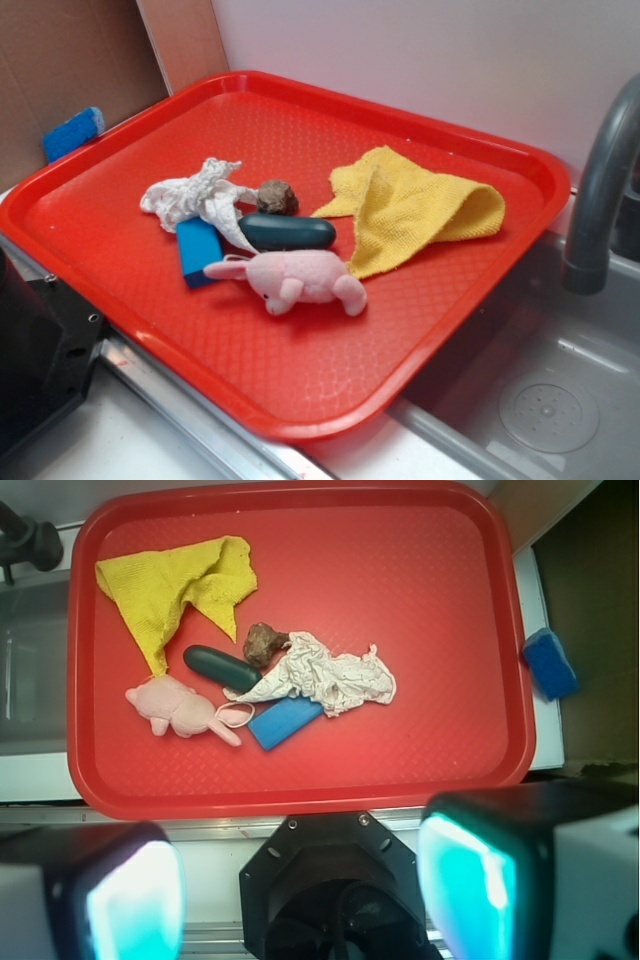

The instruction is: Grab the yellow cloth.

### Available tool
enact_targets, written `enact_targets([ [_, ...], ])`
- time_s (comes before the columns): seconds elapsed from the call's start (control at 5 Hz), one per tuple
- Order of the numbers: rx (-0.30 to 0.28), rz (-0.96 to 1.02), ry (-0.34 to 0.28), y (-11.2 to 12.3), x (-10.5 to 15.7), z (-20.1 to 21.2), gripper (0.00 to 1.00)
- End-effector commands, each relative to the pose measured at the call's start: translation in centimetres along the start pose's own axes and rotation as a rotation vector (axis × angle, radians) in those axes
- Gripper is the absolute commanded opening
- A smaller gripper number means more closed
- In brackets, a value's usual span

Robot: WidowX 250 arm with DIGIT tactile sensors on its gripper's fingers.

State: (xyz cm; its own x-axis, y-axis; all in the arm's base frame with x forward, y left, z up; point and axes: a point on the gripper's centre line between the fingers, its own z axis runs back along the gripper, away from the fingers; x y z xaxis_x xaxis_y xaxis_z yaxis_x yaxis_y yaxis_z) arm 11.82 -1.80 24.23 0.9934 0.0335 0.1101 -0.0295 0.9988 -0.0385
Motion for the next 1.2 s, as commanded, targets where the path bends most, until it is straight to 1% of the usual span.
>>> enact_targets([
  [0.0, 0.0, 0.0, 0.0, 0.0, 0.0, 0.0, 1.0],
  [0.2, -0.076, -0.147, -0.097, -3.8, 3.9, -4.9, 1.0],
  [0.4, 0.0, -0.151, -0.138, -8.3, 6.6, -9.3, 1.0],
  [0.6, -0.044, -0.233, -0.097, -10.1, 8.6, -14.0, 1.0],
  [0.8, 0.003, -0.319, -0.019, -10.7, 9.4, -18.5, 1.0],
  [1.0, -0.01, -0.283, 0.01, -9.3, 9.0, -20.2, 1.0],
])
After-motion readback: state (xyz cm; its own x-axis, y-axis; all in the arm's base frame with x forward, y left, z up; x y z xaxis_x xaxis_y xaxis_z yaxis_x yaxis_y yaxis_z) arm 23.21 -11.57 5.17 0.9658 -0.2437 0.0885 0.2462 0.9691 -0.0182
